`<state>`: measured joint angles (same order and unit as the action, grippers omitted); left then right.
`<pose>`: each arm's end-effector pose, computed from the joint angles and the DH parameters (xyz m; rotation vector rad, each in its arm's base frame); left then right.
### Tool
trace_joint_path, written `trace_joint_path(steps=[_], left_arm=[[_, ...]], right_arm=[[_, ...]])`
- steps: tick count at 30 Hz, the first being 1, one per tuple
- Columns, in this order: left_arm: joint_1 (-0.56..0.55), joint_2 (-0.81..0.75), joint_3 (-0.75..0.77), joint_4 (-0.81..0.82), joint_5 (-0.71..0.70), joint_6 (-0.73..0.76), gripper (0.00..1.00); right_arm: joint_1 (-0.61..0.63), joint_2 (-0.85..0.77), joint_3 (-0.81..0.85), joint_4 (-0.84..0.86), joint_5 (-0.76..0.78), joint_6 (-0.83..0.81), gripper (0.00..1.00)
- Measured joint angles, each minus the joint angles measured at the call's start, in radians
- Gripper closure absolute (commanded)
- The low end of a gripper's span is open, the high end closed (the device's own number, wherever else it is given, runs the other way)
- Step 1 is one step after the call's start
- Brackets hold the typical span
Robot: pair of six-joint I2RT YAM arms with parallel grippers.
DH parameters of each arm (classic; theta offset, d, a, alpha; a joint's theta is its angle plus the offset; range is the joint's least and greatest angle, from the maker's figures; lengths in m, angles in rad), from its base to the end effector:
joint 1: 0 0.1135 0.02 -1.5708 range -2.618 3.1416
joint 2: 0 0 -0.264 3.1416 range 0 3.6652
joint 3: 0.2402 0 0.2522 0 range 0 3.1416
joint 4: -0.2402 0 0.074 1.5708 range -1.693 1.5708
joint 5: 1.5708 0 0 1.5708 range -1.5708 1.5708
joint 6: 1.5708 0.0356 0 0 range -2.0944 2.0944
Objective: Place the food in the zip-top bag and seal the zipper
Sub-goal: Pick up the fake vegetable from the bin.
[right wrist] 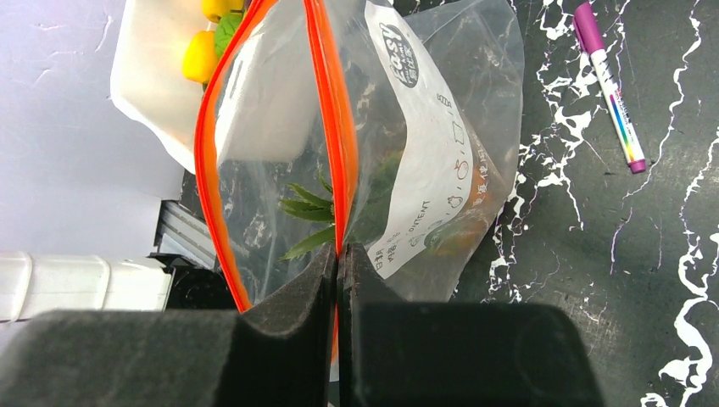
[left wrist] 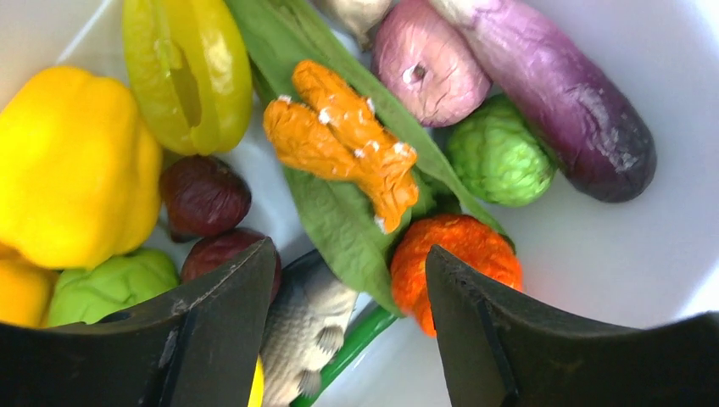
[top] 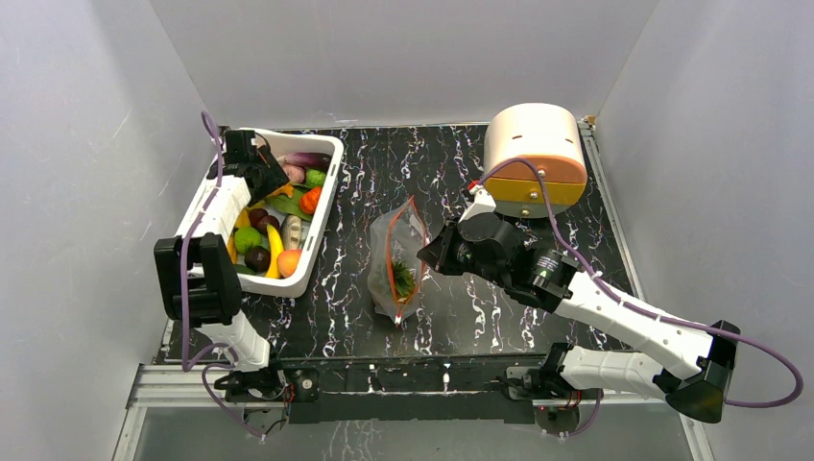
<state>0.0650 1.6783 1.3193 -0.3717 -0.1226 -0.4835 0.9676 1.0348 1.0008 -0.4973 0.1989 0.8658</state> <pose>0.3791 0.0290 0.2731 -0.6821 2.1923 -0.0751 0.1340 0.1821 0.3369 0.0136 2.2204 0.8721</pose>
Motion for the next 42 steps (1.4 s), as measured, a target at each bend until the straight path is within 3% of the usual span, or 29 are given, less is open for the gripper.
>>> trace_joint_path(steps=[11,12,15,17,26,31,35,37,39,42], left_arm=[[0.004,0.225,0.113,0.069,0.006,-0.006,0.37],[0.004,0.24,0.122,0.065,0.005,-0.003,0.41],[0.006,0.28,0.143,0.047,-0.006,0.018,0.69],[0.008,0.278,0.143,0.035,-0.011,0.039,0.79],[0.01,0.18,0.096,0.029,-0.032,0.079,0.85],[0.01,0.052,0.01,0.035,-0.035,0.092,0.72],[0.01,-0.017,-0.027,0.033,-0.036,0.1,0.91],[0.01,-0.025,-0.031,0.029,-0.036,0.107,0.89],[0.01,-0.025,-0.042,0.033,-0.035,0.111,0.79],[0.01,-0.025,-0.06,0.023,-0.032,0.113,0.93]], right_arm=[[0.0,0.002,-0.01,0.016,-0.001,0.0,1.0],[0.0,0.004,-0.01,0.017,-0.001,0.0,1.0],[0.0,0.004,-0.014,0.03,0.0,0.0,1.0],[0.0,0.004,-0.015,0.031,0.0,0.0,1.0],[0.0,0.024,-0.015,0.039,-0.013,0.0,1.0],[0.0,0.026,-0.015,0.05,-0.023,0.0,1.0],[0.0,0.026,-0.015,0.054,-0.023,0.0,1.0],[0.0,0.026,-0.015,0.053,-0.023,0.0,1.0],[0.0,0.026,-0.015,0.054,-0.024,0.0,1.0],[0.0,0.023,-0.016,0.054,-0.027,0.001,1.0]])
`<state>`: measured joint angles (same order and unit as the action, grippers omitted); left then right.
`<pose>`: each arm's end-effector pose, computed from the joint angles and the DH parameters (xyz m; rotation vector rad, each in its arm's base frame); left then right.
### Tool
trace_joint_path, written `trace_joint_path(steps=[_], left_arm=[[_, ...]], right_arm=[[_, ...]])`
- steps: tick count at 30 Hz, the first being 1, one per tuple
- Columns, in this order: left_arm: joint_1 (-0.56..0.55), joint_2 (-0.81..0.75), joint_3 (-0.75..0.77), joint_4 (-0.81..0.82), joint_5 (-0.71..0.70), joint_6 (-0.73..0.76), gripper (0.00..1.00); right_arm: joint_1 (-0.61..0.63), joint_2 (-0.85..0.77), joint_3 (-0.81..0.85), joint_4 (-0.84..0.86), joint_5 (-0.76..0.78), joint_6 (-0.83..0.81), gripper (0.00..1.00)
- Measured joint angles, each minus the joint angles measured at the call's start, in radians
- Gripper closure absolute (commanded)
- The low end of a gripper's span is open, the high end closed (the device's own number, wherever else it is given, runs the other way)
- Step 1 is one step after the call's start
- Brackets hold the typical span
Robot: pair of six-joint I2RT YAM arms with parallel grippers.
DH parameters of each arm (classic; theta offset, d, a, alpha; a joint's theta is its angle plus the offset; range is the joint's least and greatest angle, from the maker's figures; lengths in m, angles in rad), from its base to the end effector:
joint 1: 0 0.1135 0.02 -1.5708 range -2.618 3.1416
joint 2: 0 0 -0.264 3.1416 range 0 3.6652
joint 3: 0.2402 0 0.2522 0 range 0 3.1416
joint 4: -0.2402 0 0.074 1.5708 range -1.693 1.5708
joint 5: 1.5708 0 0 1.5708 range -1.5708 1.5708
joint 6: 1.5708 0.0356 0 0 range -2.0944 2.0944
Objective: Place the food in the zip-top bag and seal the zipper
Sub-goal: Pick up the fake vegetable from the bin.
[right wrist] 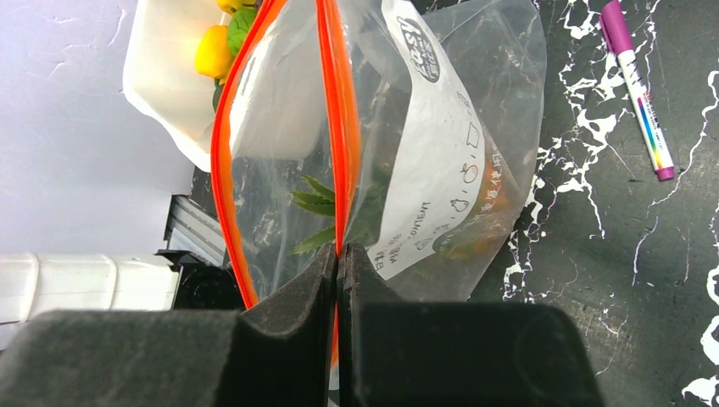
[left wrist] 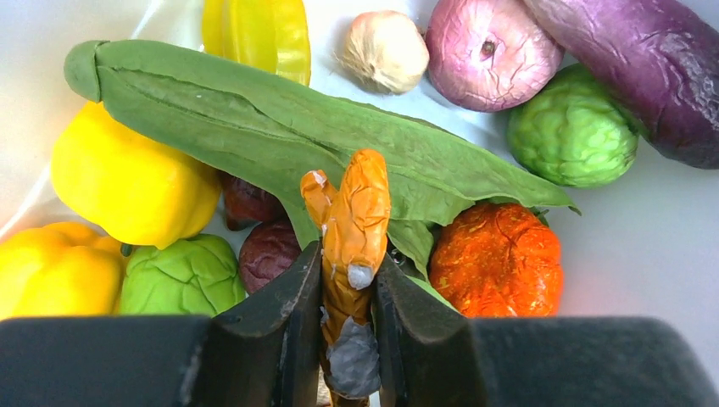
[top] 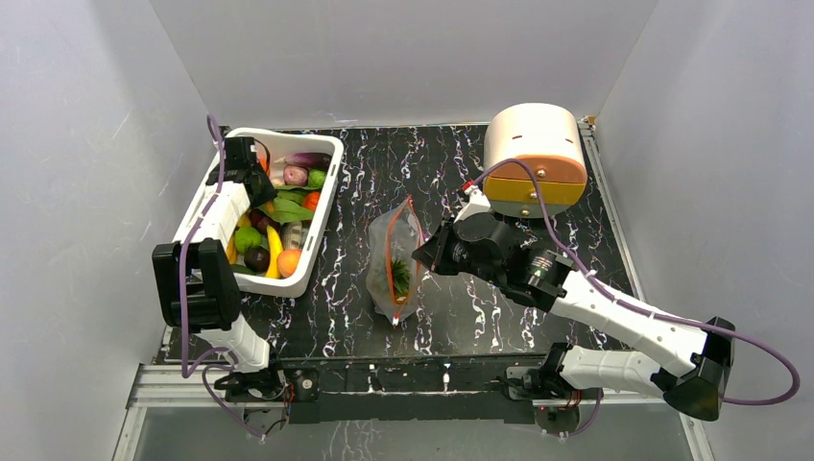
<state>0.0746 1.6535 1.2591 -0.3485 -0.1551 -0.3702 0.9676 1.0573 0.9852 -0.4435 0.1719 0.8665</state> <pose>0.3700 0.0332 0.2640 -0.5843 2.2275 0.0280 0.1377 0.1891 0.3319 -0.0008 2.2178 0.9085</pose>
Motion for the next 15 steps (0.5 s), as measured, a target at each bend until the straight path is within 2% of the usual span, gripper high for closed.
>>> trace_joint_path(steps=[1,2,4,5,6,7,10,13,14,15], left_arm=[[0.0,0.0,-0.001,-0.005,0.002,0.002,0.92],[0.0,0.0,-0.001,-0.007,0.004,0.004,0.86],[0.0,0.0,-0.001,-0.006,0.006,0.005,0.68],[0.0,0.0,-0.001,-0.008,0.007,0.007,0.7],[0.0,0.0,-0.001,-0.01,0.008,0.009,0.88],[0.0,0.0,-0.001,-0.011,0.01,0.006,1.0],[0.0,0.0,-0.001,-0.01,0.014,0.016,1.0],[0.0,0.001,-0.001,-0.011,0.014,0.02,0.93],[0.0,0.002,-0.001,-0.011,0.014,0.021,0.87],[0.0,0.004,0.0,-0.012,0.014,0.022,0.71]], right_arm=[[0.0,-0.002,0.0,0.0,-0.002,0.0,1.0],[0.0,-0.005,0.0,0.0,-0.003,0.001,1.0],[0.0,-0.012,-0.001,0.0,-0.003,0.001,1.0],[0.0,-0.016,-0.002,0.0,-0.004,0.002,1.0],[0.0,-0.019,-0.002,0.0,-0.004,0.002,1.0],[0.0,-0.023,-0.002,0.0,-0.005,0.003,1.0],[0.0,-0.026,-0.002,0.0,-0.007,0.003,1.0],[0.0,-0.026,-0.002,0.0,-0.007,0.003,1.0],[0.0,-0.026,-0.002,0.0,-0.007,0.003,1.0],[0.0,-0.026,-0.002,0.0,-0.007,0.003,1.0]])
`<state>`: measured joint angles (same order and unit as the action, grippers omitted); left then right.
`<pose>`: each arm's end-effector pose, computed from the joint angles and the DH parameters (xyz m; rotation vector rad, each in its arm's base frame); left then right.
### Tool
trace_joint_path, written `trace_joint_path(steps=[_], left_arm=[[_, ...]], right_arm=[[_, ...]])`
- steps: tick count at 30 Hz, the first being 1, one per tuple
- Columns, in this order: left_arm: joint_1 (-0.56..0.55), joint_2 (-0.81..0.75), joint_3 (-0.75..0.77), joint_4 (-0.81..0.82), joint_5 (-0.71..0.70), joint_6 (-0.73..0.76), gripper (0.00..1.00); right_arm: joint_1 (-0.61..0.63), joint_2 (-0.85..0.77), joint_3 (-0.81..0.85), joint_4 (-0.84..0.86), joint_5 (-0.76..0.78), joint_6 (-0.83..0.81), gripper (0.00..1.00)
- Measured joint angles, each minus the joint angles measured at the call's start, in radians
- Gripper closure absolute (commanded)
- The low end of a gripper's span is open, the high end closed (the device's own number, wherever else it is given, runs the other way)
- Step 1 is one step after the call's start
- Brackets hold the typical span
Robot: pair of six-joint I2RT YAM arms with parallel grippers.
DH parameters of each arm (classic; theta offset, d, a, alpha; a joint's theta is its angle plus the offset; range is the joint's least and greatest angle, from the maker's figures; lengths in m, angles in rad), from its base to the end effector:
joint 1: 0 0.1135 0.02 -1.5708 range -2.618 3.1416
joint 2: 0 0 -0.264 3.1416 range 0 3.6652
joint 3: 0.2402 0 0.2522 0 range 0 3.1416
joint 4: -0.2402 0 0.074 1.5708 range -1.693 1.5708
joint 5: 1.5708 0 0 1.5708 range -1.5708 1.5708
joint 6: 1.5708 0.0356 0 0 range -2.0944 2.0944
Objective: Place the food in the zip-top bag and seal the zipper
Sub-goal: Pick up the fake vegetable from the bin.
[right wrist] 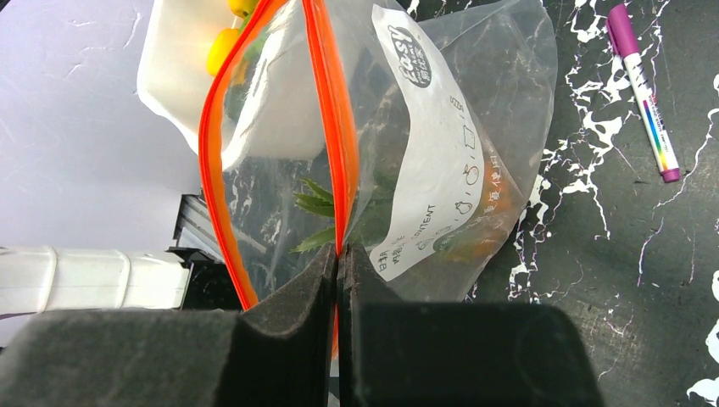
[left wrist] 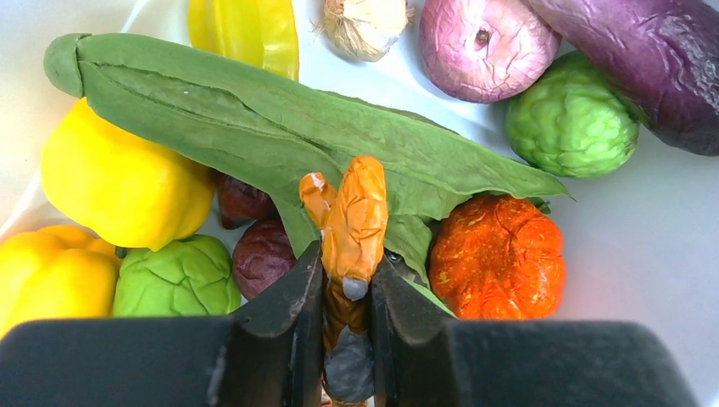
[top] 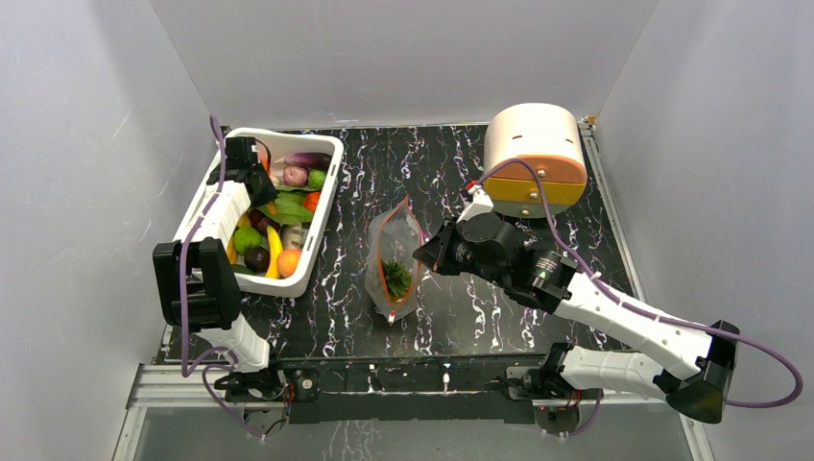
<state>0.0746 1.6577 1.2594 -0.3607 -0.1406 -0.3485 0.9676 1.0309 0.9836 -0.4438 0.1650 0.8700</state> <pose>0.3698 0.0326 0.2616 -0.5557 2.2531 0.0257 0.1342 0.1845 0.3368 0.0016 2.1991 0.9360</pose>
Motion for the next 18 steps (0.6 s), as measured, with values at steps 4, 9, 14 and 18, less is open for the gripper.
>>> trace_joint_path(steps=[4,9,14,18], left_arm=[[0.0,0.003,0.006,-0.01,-0.002,0.002,1.0],[0.0,0.003,0.006,-0.014,0.001,0.011,1.0],[0.0,0.003,0.006,-0.014,0.002,0.011,1.0],[0.0,-0.001,0.006,-0.023,0.0,0.011,0.87]], right_arm=[[0.0,0.0,0.0,0.0,0.0,0.001,1.0],[0.0,-0.002,0.0,0.0,0.0,0.002,1.0],[0.0,-0.002,0.0,0.0,-0.001,0.003,1.0],[0.0,-0.002,0.0,0.0,-0.003,0.004,1.0]])
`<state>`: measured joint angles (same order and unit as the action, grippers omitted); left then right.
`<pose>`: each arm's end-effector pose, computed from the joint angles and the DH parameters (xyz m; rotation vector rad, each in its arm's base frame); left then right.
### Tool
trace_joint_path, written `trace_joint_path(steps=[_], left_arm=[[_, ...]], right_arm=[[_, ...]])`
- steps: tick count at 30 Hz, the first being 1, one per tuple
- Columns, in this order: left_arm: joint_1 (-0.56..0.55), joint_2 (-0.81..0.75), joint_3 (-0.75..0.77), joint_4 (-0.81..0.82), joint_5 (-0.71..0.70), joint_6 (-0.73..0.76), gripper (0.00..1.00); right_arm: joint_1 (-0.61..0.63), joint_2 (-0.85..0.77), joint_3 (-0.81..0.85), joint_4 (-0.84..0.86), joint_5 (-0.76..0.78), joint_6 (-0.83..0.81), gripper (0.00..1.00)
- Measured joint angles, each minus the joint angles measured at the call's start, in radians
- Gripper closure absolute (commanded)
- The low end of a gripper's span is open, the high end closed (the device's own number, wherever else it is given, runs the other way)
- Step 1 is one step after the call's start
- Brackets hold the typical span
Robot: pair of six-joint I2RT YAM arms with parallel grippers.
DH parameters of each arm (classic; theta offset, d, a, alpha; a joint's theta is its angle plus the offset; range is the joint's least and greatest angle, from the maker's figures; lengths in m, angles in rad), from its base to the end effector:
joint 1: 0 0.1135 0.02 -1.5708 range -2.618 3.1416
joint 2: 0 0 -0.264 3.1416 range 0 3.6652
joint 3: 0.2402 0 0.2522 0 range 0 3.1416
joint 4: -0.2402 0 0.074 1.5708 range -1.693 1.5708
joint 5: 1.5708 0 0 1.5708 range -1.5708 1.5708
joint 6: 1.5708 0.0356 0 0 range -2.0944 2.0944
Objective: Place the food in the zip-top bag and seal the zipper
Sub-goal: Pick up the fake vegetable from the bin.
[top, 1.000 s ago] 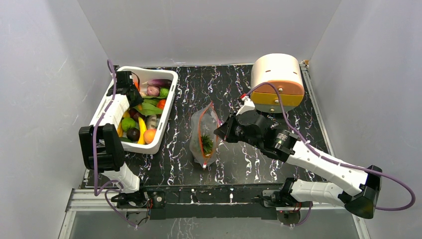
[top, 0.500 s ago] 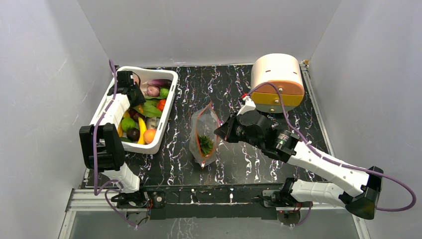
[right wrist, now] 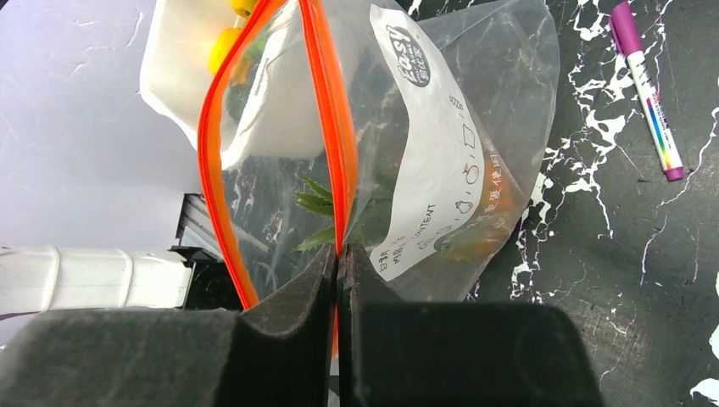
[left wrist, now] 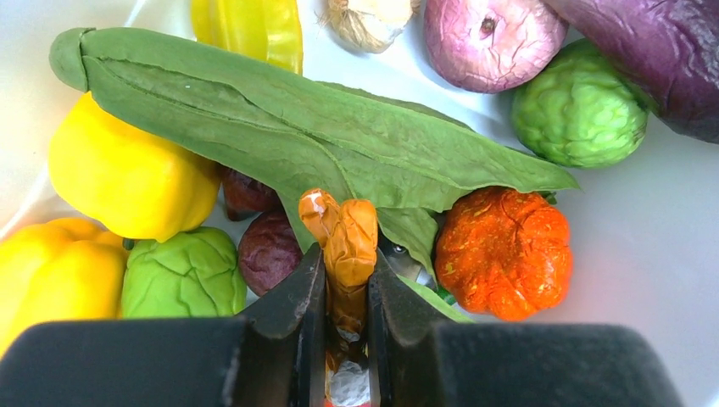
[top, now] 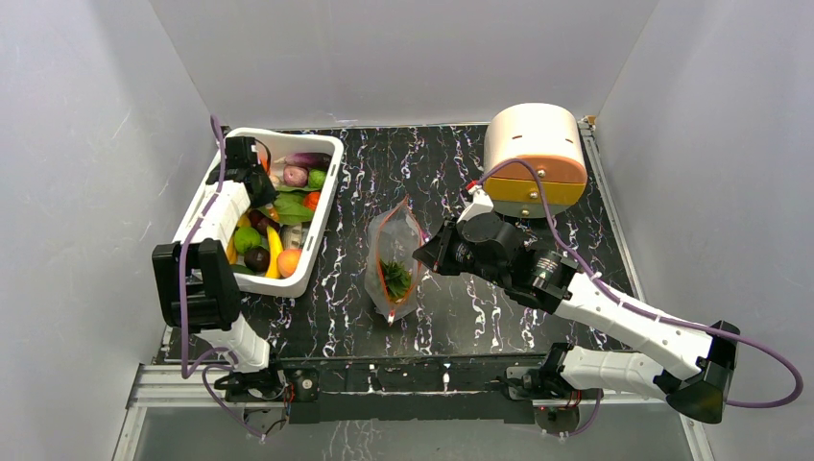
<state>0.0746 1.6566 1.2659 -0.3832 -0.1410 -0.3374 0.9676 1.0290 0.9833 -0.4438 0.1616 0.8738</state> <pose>0.3687 0.0326 0.2624 -0.5454 2.2707 0.0347 0.1338 0.1842 0.3371 0.0037 2.1997 0.9422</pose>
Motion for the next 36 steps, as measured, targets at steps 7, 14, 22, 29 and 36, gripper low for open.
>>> trace_joint_path(steps=[7,14,22,29,36], left_arm=[[0.0,-0.06,-0.004,-0.037,-0.003,0.022,0.92],[0.0,-0.108,-0.017,-0.04,0.013,0.026,1.0],[0.0,-0.107,-0.049,-0.047,0.054,0.031,1.0],[0.0,-0.142,-0.033,-0.097,0.105,0.023,1.0],[-0.017,-0.34,-0.033,-0.103,0.338,0.014,1.0]], right_arm=[[0.0,0.0,-0.017,0.009,-0.006,0.011,1.0],[0.0,0.0,-0.017,0.017,-0.015,0.019,1.0],[0.0,0.0,-0.017,0.022,-0.019,0.023,1.0],[0.0,0.0,-0.017,0.022,-0.019,0.024,1.0],[0.0,0.0,-0.017,0.022,0.003,0.051,1.0]])
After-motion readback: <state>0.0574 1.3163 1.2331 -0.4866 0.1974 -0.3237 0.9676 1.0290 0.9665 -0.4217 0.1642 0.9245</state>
